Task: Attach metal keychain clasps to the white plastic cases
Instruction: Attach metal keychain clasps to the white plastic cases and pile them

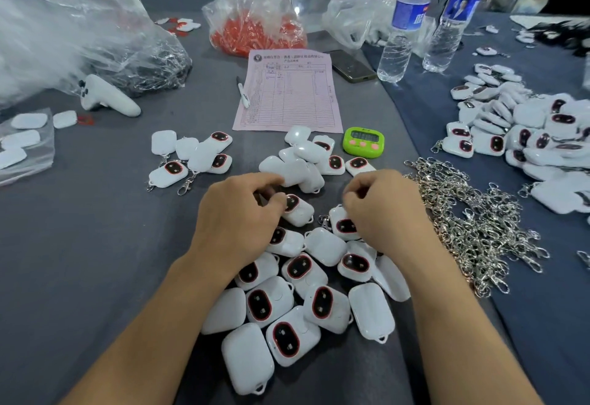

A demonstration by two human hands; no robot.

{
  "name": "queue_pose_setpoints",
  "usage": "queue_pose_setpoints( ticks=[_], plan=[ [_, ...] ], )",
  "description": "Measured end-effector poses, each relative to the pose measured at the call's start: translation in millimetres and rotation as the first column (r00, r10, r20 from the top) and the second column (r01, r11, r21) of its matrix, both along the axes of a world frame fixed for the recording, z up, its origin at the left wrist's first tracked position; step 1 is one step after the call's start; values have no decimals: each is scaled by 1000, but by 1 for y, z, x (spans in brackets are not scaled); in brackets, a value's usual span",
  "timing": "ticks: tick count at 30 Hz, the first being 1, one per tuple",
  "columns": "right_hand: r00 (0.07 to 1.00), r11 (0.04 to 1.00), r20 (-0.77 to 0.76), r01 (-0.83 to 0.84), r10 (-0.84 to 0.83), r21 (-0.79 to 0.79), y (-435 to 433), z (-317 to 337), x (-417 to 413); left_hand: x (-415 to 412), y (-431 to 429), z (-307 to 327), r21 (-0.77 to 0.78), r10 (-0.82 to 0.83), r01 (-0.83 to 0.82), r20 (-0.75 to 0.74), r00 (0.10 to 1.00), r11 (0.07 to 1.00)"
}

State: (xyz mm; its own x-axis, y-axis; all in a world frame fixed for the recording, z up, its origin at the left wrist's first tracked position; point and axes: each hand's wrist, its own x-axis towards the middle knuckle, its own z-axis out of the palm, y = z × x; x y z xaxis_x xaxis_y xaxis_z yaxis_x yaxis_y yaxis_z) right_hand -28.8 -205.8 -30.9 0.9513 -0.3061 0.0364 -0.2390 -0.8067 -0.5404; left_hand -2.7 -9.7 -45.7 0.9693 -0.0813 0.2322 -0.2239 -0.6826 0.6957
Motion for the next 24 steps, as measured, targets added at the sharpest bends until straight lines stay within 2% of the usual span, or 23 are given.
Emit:
queue_pose_setpoints(
  ticks=[3, 5, 8, 10, 14, 18, 21, 24],
  plan=[
    [993, 996, -75, -90, 91, 19, -1, 1, -2, -1, 0, 0, 13, -8, 7, 60, 998, 1000],
    [985, 988, -88, -147, 151, 57, 1, 3, -4, -4, -3, 3, 62, -94, 88, 91, 991, 994],
    [978, 978, -66, -194, 200, 81, 10, 3, -6, -12, -15, 6, 242, -237, 197, 152, 959, 950],
    [978, 978, -69, -193, 198, 75, 10, 3, -6, -17, -23, 3, 353, -286, 230, 114, 952, 907],
    [991, 995, -98, -95, 96, 12, 2, 2, -5, -15, -24, 0, 424, -349, 300, 40, 936, 854],
    [999, 998, 34, 32, -29, -63, 7, -2, -6, -14, -19, 4, 483, -420, 353, 33, 907, 801],
    [991, 999, 131, -11, 5, 46, 15, -2, -5, -15, -16, 7, 503, -469, 395, 24, 883, 768],
    [993, 992, 97, -82, 72, 99, 22, -4, -6, -16, -16, 6, 554, -482, 381, 43, 875, 741]
  ],
)
